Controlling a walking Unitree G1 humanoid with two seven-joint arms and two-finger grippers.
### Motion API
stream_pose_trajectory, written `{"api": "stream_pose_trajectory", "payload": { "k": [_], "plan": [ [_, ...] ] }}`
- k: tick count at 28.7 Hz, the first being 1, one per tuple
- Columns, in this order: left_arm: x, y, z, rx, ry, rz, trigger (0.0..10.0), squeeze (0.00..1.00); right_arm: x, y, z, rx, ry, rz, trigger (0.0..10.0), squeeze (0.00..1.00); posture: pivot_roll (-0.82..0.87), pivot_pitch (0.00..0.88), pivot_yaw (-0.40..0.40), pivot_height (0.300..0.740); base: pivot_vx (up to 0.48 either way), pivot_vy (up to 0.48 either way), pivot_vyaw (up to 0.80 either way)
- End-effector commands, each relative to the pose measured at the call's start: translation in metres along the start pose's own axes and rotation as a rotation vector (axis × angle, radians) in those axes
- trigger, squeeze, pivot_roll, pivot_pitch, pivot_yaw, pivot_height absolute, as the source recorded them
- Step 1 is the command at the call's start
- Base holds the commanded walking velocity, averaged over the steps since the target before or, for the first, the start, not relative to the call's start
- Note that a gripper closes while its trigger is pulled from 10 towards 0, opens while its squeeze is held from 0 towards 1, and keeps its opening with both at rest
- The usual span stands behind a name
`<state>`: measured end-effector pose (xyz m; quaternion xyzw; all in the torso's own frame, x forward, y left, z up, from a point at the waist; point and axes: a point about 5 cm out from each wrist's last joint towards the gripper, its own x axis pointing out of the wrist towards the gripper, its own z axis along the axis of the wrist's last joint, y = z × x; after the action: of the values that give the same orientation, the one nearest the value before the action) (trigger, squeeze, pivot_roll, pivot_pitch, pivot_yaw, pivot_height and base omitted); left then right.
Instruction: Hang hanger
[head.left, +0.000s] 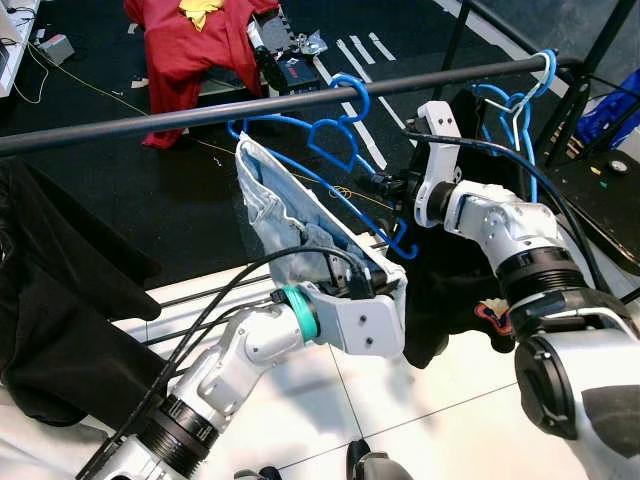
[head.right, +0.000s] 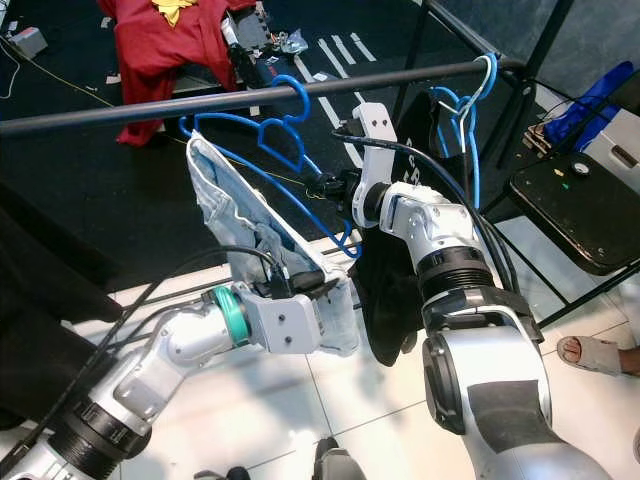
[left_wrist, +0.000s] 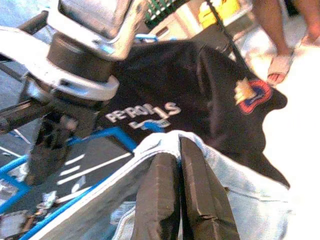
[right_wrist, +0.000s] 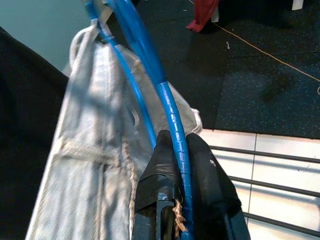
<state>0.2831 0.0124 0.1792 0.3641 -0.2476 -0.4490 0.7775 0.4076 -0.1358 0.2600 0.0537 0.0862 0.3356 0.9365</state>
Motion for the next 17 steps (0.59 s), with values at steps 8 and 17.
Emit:
{"api": "stream_pose_trajectory", "payload": {
  "k": [8, 17],
  "plan": [
    [0.034, -0.024, 0.038, 0.009, -0.141, -0.015, 10.0, 0.0, 0.013, 0.009, 0.01, 0.068, -0.071, -0.055, 10.0, 0.0, -0.19, 0.197, 0.056, 0.74, 0.0, 0.0, 0.0],
    [0.049, -0.006, 0.039, 0.072, -0.122, 0.072, 10.0, 0.0, 0.024, 0.026, 0.018, 0.077, -0.102, 0.006, 10.0, 0.0, -0.19, 0.194, 0.056, 0.74, 0.0, 0.0, 0.0]
  ]
}}
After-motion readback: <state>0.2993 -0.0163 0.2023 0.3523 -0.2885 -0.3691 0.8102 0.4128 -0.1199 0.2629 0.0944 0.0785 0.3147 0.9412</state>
